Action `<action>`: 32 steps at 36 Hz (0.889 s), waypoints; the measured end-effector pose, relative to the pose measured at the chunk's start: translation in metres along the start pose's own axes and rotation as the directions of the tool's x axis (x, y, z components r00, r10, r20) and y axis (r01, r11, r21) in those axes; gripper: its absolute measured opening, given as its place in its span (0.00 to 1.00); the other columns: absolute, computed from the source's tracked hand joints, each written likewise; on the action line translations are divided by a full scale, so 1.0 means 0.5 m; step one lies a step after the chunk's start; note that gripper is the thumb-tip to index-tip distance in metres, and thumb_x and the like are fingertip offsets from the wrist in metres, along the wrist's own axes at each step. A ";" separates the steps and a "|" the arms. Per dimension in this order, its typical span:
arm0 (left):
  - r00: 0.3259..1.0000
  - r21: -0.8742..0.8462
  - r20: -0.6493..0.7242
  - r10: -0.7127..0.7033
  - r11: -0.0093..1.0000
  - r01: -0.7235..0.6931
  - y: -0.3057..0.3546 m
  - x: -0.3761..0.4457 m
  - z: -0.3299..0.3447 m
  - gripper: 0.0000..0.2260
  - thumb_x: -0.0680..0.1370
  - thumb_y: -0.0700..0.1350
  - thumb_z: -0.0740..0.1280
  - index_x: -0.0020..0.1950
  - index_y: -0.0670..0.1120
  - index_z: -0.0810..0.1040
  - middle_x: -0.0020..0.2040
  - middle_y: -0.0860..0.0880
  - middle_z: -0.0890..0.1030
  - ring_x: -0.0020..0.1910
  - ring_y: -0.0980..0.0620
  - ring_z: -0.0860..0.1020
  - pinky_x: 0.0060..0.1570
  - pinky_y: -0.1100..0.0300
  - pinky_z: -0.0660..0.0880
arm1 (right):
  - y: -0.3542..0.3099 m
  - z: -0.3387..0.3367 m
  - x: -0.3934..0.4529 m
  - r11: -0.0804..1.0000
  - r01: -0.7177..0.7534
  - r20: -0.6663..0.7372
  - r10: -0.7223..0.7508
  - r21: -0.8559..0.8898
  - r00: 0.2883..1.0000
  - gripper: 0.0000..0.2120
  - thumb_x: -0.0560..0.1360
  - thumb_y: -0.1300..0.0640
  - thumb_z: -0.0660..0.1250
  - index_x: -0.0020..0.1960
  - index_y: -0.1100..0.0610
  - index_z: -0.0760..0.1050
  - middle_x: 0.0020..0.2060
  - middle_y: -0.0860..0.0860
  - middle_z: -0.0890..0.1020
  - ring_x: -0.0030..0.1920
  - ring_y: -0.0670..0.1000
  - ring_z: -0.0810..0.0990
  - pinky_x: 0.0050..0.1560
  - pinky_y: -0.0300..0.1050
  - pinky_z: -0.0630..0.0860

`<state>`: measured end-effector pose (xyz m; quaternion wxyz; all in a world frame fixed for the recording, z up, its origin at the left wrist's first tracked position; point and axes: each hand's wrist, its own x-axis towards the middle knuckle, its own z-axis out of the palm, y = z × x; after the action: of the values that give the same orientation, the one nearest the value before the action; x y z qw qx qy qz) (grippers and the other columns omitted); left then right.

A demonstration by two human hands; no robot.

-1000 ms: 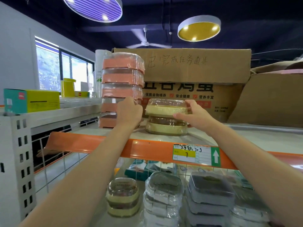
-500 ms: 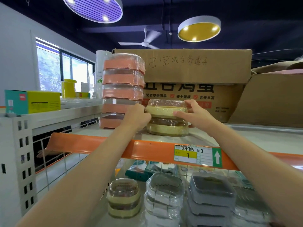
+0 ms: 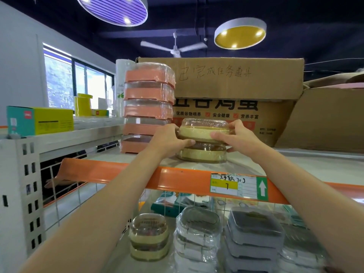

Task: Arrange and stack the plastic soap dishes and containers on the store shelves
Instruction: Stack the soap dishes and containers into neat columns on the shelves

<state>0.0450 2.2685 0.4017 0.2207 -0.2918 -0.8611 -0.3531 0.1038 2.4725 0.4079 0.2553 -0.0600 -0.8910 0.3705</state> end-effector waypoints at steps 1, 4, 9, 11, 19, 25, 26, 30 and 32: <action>1.000 0.014 -0.015 0.004 1.000 -0.004 0.000 0.000 -0.001 0.19 0.71 0.54 0.73 0.55 0.44 0.77 0.45 0.52 0.76 0.45 0.54 0.73 0.34 0.66 0.65 | 0.001 0.001 0.001 1.000 0.003 0.005 -0.003 -0.008 1.000 0.40 0.68 0.37 0.70 0.71 0.55 0.59 0.63 0.54 0.72 0.59 0.54 0.75 0.58 0.54 0.77; 0.999 0.025 -0.031 0.010 1.000 -0.009 -0.001 0.000 -0.003 0.17 0.72 0.53 0.73 0.52 0.42 0.79 0.43 0.50 0.77 0.43 0.54 0.73 0.35 0.64 0.66 | 0.003 0.004 0.003 1.000 0.016 0.020 -0.015 -0.024 1.000 0.41 0.68 0.36 0.69 0.71 0.56 0.60 0.63 0.53 0.72 0.59 0.54 0.76 0.60 0.54 0.76; 0.999 0.024 -0.036 0.012 1.000 -0.011 -0.004 0.000 -0.002 0.19 0.71 0.54 0.73 0.52 0.41 0.81 0.47 0.45 0.82 0.45 0.52 0.76 0.43 0.61 0.71 | 0.002 0.007 0.001 0.998 0.023 0.027 -0.022 -0.055 0.999 0.39 0.69 0.36 0.68 0.71 0.57 0.60 0.63 0.53 0.73 0.60 0.53 0.76 0.60 0.54 0.75; 0.999 0.023 -0.036 0.008 1.000 -0.008 -0.003 0.001 -0.002 0.20 0.71 0.55 0.73 0.52 0.41 0.81 0.47 0.45 0.83 0.43 0.53 0.76 0.41 0.63 0.70 | 0.002 0.008 0.001 0.998 0.028 0.023 -0.026 -0.061 0.999 0.38 0.70 0.37 0.68 0.70 0.57 0.61 0.63 0.53 0.73 0.59 0.53 0.76 0.60 0.54 0.75; 0.998 0.096 -0.052 0.033 0.995 -0.028 -0.004 0.003 -0.005 0.24 0.74 0.61 0.67 0.47 0.38 0.81 0.44 0.41 0.83 0.45 0.46 0.81 0.46 0.56 0.76 | -0.002 0.006 0.005 0.998 0.029 0.026 -0.028 -0.059 0.999 0.36 0.70 0.39 0.69 0.69 0.58 0.62 0.61 0.53 0.74 0.58 0.53 0.76 0.59 0.54 0.76; 0.999 0.079 -0.030 0.015 0.997 -0.012 0.002 -0.002 -0.009 0.25 0.74 0.59 0.68 0.49 0.36 0.81 0.45 0.40 0.84 0.46 0.46 0.81 0.45 0.57 0.75 | -0.015 0.005 -0.012 0.994 0.035 0.025 -0.032 -0.103 0.999 0.34 0.73 0.41 0.68 0.70 0.59 0.62 0.60 0.53 0.74 0.58 0.53 0.76 0.60 0.54 0.75; 1.000 0.069 -0.029 0.010 0.998 -0.007 0.004 -0.004 -0.009 0.25 0.74 0.59 0.68 0.49 0.35 0.81 0.44 0.40 0.83 0.44 0.46 0.81 0.41 0.59 0.74 | -0.018 0.004 -0.016 0.994 0.031 0.024 -0.029 -0.101 0.999 0.34 0.73 0.41 0.68 0.70 0.59 0.61 0.60 0.53 0.74 0.58 0.53 0.75 0.60 0.54 0.75; 0.999 0.018 -0.032 -0.014 1.000 0.014 0.013 -0.013 -0.010 0.22 0.74 0.58 0.69 0.47 0.37 0.82 0.39 0.44 0.82 0.38 0.52 0.76 0.33 0.66 0.68 | -0.024 0.000 -0.030 0.997 0.015 0.007 -0.014 -0.082 1.000 0.33 0.74 0.43 0.67 0.71 0.60 0.61 0.60 0.53 0.74 0.58 0.53 0.75 0.60 0.54 0.75; 0.999 -0.003 -0.034 -0.019 1.000 0.019 0.013 -0.012 -0.009 0.21 0.74 0.57 0.69 0.47 0.38 0.82 0.42 0.43 0.83 0.39 0.53 0.75 0.34 0.66 0.68 | -0.022 -0.002 -0.034 0.995 0.018 -0.002 -0.018 -0.097 1.000 0.33 0.74 0.43 0.67 0.71 0.60 0.61 0.61 0.53 0.74 0.58 0.53 0.75 0.61 0.53 0.75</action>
<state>0.0545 2.2667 0.4043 0.2318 -0.2778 -0.8595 -0.3611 0.1198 2.4600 0.4090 0.2567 -0.0647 -0.9081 0.3246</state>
